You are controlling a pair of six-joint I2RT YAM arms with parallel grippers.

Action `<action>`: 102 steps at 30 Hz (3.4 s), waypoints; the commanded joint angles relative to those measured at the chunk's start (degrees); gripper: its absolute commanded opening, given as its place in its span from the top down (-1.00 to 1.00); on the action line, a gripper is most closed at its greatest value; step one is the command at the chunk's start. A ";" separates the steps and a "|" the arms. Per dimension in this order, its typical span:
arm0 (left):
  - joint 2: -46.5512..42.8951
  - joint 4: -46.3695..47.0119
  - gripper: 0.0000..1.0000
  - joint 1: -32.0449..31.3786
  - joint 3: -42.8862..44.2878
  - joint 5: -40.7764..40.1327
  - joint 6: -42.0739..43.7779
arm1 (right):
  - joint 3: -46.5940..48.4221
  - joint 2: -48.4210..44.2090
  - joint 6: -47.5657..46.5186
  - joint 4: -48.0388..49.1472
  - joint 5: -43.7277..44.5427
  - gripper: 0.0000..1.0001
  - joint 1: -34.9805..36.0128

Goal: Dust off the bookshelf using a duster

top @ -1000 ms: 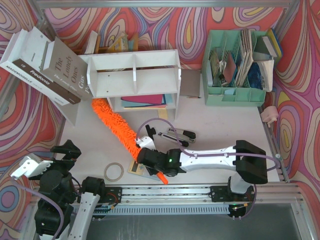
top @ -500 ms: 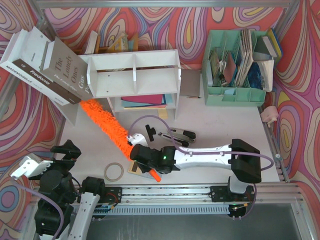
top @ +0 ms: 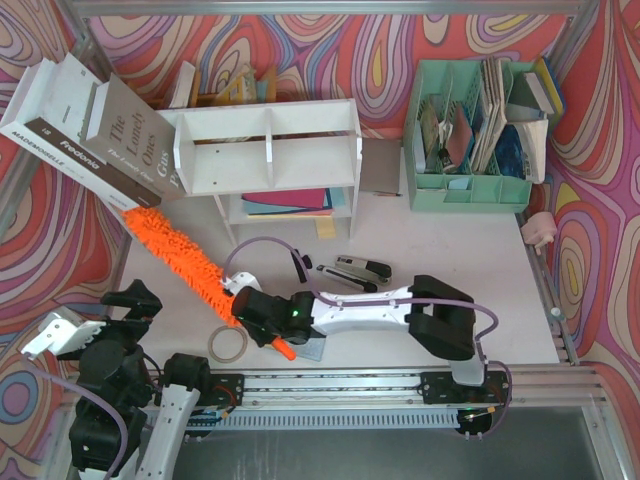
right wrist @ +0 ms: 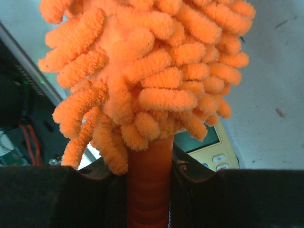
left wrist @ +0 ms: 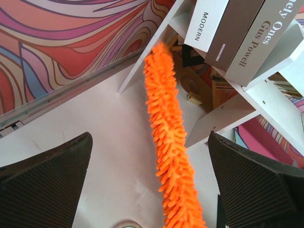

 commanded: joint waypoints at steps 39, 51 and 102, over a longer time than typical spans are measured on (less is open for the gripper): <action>-0.40 1.27 -0.97 0.39 -0.55 -0.43 1.65 | 9.68 8.70 -1.13 -3.66 2.25 1.00 -3.67; -0.37 1.36 -0.97 0.39 -0.61 -0.26 1.57 | 9.15 -2.52 0.06 -1.54 3.94 1.00 -3.58; -0.45 1.71 -0.97 0.39 -0.81 0.36 1.61 | -11.73 -19.14 4.52 -9.07 8.31 1.00 -2.64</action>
